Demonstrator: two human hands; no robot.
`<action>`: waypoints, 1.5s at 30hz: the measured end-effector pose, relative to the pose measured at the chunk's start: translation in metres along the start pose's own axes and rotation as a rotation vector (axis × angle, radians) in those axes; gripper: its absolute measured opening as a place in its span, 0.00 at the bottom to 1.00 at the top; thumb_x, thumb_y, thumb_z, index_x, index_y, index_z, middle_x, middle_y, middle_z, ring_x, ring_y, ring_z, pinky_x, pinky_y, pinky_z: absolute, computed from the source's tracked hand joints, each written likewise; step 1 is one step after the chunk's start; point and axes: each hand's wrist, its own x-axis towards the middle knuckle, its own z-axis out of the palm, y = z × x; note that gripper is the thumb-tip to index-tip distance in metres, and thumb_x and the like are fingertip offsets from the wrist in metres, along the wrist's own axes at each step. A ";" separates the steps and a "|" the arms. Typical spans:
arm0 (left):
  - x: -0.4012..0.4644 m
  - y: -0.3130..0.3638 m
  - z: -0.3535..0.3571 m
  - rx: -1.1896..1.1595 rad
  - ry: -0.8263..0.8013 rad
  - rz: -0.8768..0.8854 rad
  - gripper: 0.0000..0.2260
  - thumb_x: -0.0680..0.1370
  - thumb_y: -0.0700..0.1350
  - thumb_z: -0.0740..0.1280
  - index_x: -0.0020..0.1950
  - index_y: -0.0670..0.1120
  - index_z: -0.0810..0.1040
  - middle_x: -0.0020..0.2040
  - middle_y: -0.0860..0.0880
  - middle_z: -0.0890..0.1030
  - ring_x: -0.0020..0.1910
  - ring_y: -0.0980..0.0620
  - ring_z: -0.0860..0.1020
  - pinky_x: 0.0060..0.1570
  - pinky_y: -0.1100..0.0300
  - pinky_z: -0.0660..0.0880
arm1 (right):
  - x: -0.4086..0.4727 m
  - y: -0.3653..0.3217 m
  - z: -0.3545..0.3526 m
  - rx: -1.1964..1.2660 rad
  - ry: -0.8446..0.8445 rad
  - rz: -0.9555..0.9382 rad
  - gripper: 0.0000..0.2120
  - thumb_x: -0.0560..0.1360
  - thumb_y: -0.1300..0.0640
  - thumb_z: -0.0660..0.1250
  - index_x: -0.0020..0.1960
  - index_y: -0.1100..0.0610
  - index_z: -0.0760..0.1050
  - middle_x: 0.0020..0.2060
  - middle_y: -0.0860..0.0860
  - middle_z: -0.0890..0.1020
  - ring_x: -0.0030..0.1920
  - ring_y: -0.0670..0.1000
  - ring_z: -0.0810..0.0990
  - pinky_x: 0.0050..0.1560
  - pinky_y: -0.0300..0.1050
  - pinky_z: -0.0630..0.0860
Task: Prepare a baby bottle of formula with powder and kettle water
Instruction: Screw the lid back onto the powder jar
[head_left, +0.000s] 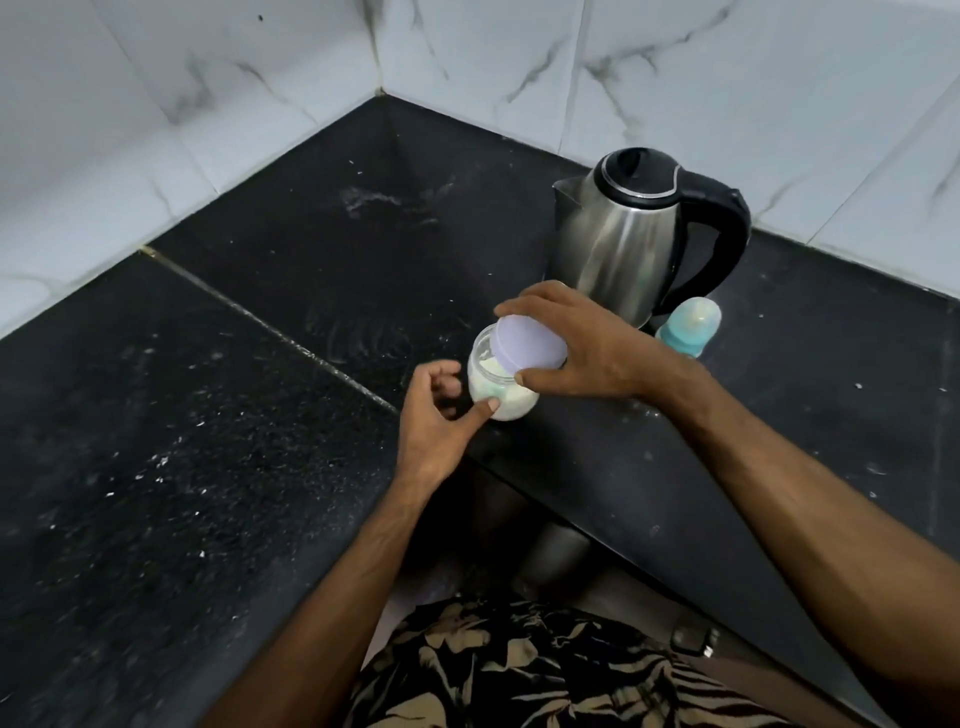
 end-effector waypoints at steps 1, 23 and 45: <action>0.004 0.000 -0.001 0.039 -0.024 0.029 0.30 0.67 0.45 0.81 0.65 0.51 0.72 0.59 0.51 0.76 0.58 0.57 0.75 0.53 0.67 0.72 | 0.006 -0.001 0.000 -0.023 -0.021 -0.005 0.33 0.70 0.50 0.74 0.73 0.48 0.67 0.66 0.49 0.69 0.65 0.49 0.69 0.65 0.40 0.65; 0.024 0.016 0.018 0.065 -0.228 0.036 0.41 0.64 0.49 0.83 0.72 0.55 0.66 0.62 0.60 0.74 0.60 0.61 0.74 0.57 0.64 0.73 | 0.020 -0.012 0.013 -0.222 -0.054 0.147 0.37 0.66 0.32 0.71 0.71 0.45 0.68 0.62 0.46 0.72 0.62 0.50 0.72 0.60 0.47 0.73; 0.024 0.010 0.019 0.074 -0.214 0.044 0.42 0.65 0.49 0.82 0.74 0.54 0.65 0.65 0.56 0.75 0.63 0.56 0.74 0.57 0.64 0.73 | 0.009 -0.012 0.021 -0.329 0.149 0.207 0.40 0.67 0.28 0.67 0.71 0.50 0.69 0.59 0.51 0.76 0.60 0.54 0.74 0.60 0.51 0.73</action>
